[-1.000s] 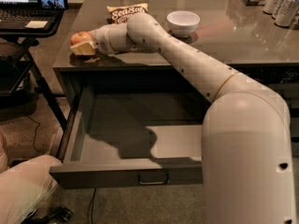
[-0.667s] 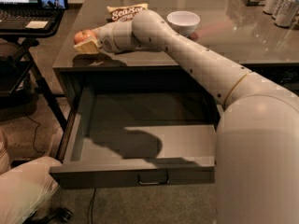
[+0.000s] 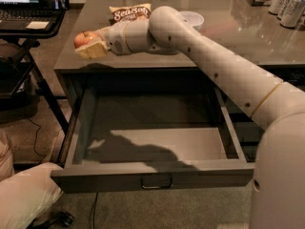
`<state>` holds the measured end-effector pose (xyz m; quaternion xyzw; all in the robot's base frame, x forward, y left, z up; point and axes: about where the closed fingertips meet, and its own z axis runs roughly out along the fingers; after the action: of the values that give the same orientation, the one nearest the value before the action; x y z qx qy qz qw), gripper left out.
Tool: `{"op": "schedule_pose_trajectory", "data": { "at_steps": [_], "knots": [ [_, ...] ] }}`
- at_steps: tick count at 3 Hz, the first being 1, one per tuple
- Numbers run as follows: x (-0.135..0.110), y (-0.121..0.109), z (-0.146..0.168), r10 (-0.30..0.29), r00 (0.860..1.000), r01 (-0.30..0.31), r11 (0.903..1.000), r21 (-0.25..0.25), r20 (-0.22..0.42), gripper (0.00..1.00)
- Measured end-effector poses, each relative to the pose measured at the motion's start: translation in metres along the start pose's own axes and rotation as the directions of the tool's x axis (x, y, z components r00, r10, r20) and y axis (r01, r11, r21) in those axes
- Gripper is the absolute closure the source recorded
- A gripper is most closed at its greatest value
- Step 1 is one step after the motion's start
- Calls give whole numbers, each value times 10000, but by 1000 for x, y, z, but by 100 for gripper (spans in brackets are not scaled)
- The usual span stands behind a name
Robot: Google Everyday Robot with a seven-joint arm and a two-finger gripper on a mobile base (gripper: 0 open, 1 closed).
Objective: Place apple into top drawer
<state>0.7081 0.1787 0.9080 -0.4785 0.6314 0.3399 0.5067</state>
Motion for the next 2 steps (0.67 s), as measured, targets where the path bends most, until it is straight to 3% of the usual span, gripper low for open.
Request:
{"op": "schedule_pose_trajectory", "data": {
  "at_steps": [1, 2],
  "knots": [
    [5, 36, -16, 671, 9976, -652, 9918, -1096, 140, 100],
    [5, 37, -16, 668, 9977, -648, 9918, -1100, 141, 100]
  ]
}}
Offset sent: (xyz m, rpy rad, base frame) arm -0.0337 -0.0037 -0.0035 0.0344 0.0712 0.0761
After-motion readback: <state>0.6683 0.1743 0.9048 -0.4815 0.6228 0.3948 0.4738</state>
